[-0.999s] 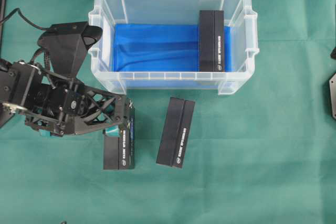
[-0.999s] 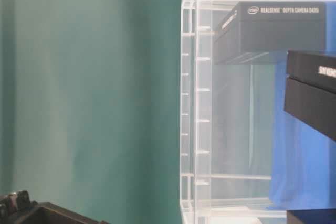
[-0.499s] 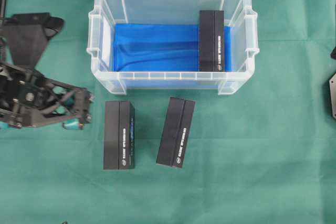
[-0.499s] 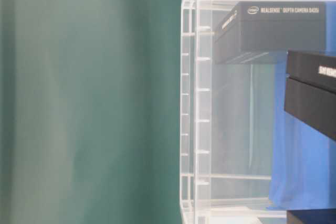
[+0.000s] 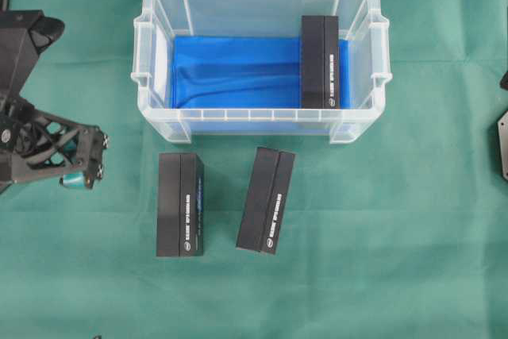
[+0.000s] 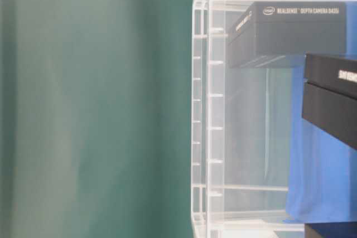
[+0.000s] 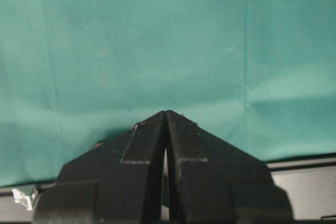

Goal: Take the box out of the case with the left arm.
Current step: 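Withdraw the left gripper back toward the left side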

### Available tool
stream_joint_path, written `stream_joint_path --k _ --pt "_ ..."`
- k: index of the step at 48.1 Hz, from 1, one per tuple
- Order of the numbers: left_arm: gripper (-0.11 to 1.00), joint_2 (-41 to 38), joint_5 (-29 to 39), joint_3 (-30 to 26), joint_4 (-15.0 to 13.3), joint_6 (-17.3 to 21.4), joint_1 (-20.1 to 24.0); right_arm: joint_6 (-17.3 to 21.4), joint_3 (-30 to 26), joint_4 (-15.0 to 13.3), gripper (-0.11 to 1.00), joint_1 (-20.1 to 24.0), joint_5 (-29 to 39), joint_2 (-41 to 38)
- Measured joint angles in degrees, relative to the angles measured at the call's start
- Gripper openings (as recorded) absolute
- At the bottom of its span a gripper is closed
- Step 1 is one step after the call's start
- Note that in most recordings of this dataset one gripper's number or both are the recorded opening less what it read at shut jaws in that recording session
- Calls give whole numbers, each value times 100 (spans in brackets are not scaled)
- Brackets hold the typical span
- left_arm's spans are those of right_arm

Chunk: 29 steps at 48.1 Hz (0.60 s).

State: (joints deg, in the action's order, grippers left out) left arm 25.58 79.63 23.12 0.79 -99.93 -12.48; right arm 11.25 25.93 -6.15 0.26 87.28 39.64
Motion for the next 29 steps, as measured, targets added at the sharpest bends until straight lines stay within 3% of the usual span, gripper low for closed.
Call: stream_joint_path --k 10,29 --pt "97 35 325 0 0 580 633 9 0 -9 0 0 0 0" --pt "97 97 360 18 18 2355 2558 26 0 -9 0 0 0 0"
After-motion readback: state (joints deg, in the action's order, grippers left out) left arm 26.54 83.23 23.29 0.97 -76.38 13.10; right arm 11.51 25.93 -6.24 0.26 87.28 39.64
